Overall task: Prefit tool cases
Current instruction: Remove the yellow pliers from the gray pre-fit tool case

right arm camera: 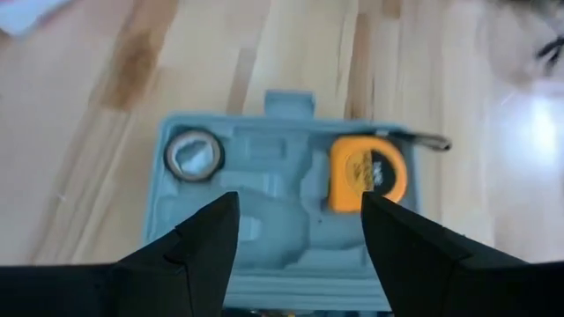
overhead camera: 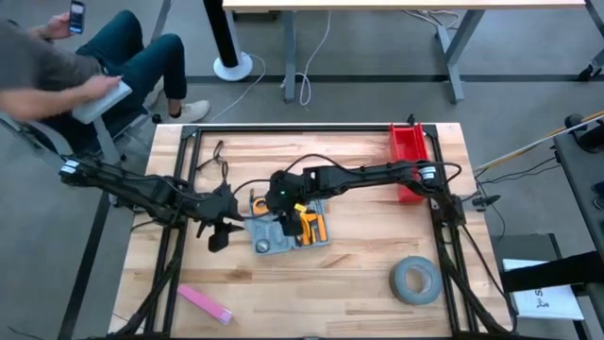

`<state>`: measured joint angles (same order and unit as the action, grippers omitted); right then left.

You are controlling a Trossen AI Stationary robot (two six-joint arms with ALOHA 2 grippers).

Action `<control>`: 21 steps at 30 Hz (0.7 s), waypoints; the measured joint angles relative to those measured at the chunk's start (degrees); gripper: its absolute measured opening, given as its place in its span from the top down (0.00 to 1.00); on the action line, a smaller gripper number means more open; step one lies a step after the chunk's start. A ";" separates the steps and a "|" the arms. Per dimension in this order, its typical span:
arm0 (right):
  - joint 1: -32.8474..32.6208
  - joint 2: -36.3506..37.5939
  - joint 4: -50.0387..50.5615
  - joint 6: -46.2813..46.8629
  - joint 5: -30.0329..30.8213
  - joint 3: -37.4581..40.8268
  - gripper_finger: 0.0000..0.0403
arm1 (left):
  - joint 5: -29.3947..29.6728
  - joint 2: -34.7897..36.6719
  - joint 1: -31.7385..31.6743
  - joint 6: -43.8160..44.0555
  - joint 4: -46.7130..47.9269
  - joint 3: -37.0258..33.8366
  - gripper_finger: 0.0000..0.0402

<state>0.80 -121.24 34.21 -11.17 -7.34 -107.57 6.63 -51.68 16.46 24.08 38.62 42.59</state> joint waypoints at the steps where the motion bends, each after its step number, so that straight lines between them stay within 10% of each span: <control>1: 0.00 0.69 -0.13 -0.05 0.11 0.00 0.46 | 0.09 -0.31 0.02 0.00 -0.27 0.00 0.66; 21: -0.49 21.15 3.57 6.35 5.22 13.89 0.49 | 3.07 -3.47 0.03 -2.99 -17.47 -4.31 0.66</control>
<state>0.31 -100.09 37.78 -4.82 -2.13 -93.68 9.70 -55.16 16.49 21.09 21.15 38.28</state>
